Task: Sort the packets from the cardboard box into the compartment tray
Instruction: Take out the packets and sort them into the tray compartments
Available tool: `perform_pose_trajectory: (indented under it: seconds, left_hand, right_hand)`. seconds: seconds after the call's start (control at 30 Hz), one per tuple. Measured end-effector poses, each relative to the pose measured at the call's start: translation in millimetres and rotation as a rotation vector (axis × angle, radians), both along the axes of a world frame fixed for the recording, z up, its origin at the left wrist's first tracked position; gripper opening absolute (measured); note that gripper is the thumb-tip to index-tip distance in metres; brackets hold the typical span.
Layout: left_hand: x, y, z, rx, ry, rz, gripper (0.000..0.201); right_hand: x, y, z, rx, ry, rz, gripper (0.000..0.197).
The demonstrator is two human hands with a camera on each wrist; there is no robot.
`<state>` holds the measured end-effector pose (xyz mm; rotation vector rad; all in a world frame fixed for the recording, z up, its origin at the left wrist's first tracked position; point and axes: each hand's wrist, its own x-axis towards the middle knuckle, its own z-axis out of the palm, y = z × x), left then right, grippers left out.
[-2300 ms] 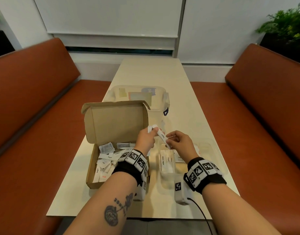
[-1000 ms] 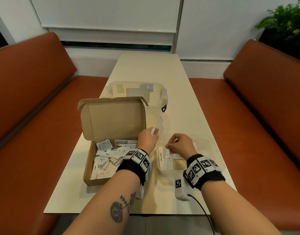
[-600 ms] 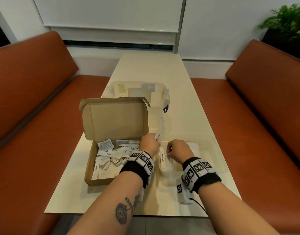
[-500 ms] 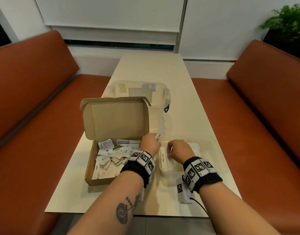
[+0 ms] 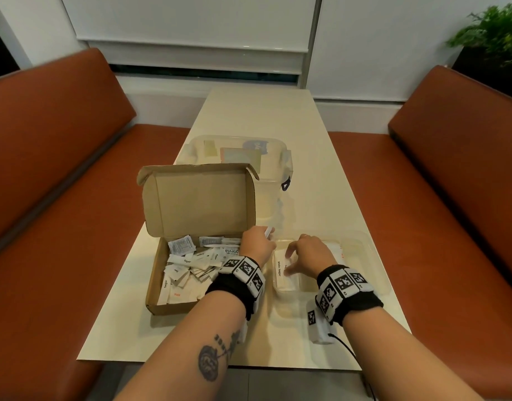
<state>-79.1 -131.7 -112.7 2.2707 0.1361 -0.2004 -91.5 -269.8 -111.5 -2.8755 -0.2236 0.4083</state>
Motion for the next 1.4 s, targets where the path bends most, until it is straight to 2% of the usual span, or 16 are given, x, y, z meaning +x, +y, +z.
perform_pose_trajectory:
  seconds: [0.17, 0.23, 0.33, 0.4, 0.5, 0.63, 0.77, 0.83, 0.93, 1.0, 1.07, 1.17, 1.3, 1.4]
  left_hand:
    - [-0.5, -0.1, 1.7, -0.030, 0.008, 0.004, 0.034]
    - [0.0, -0.5, 3.4, -0.004, -0.001, -0.005, 0.010]
    - [-3.3, -2.7, 9.3, -0.007, -0.051, 0.034, 0.039]
    - [-6.0, -5.1, 13.2, -0.068, -0.099, 0.063, 0.051]
    - [-6.6, -7.5, 22.7, -0.272, -0.119, 0.053, 0.055]
    - [-5.3, -9.2, 33.4, -0.761, -0.028, 0.046, 0.051]
    - [-4.4, -6.1, 36.8, -1.053, 0.029, 0.145, 0.051]
    - [-4.1, -4.1, 36.3, -1.055, 0.042, 0.154, 0.049]
    - [-2.1, -4.2, 35.5, -0.919, 0.085, 0.162, 0.032]
    - [-1.3, -5.4, 35.2, -0.837, 0.130, 0.199, 0.023]
    - [-2.0, -6.3, 33.0, -0.850, 0.144, 0.205, 0.020]
    - [-4.6, -6.8, 33.0, -0.936, 0.118, 0.172, 0.013]
    - [-5.0, -4.9, 36.3, -0.920, 0.087, 0.081, 0.027]
    - [-5.9, -3.5, 35.4, -0.906, 0.095, 0.032, 0.033]
  right_hand:
    - [-0.1, -1.8, -3.8, 0.041, 0.002, -0.017, 0.041]
    - [-0.4, -3.0, -5.0, 0.107, -0.033, -0.050, 0.036]
    - [-1.1, -2.0, -1.0, 0.299, -0.137, -0.158, 0.021]
    - [-0.6, 0.2, 4.8, 0.463, -0.173, -0.219, 0.017]
    - [-2.8, 4.9, 17.5, 0.733, -0.102, -0.252, 0.020]
    - [-8.3, 11.5, 32.6, 1.087, 0.099, -0.236, 0.023]
    - [-10.7, 8.1, 38.4, 1.265, 0.227, -0.241, 0.011]
    - [-10.6, 5.1, 37.2, 1.291, 0.200, -0.256, 0.011]
    - [-8.7, 1.7, 34.8, 1.218, -0.014, -0.299, 0.010]
    - [-6.5, -0.1, 33.0, 1.063, -0.202, -0.287, 0.013]
    - [-7.2, -0.1, 32.7, 0.878, -0.299, -0.197, 0.014]
    - [-10.4, 0.9, 32.2, 0.823, -0.282, -0.129, 0.012]
    - [-9.4, -3.4, 31.9, 0.916, -0.275, -0.236, 0.005]
    - [-8.7, -4.6, 33.9, 1.014, -0.150, -0.282, 0.010]
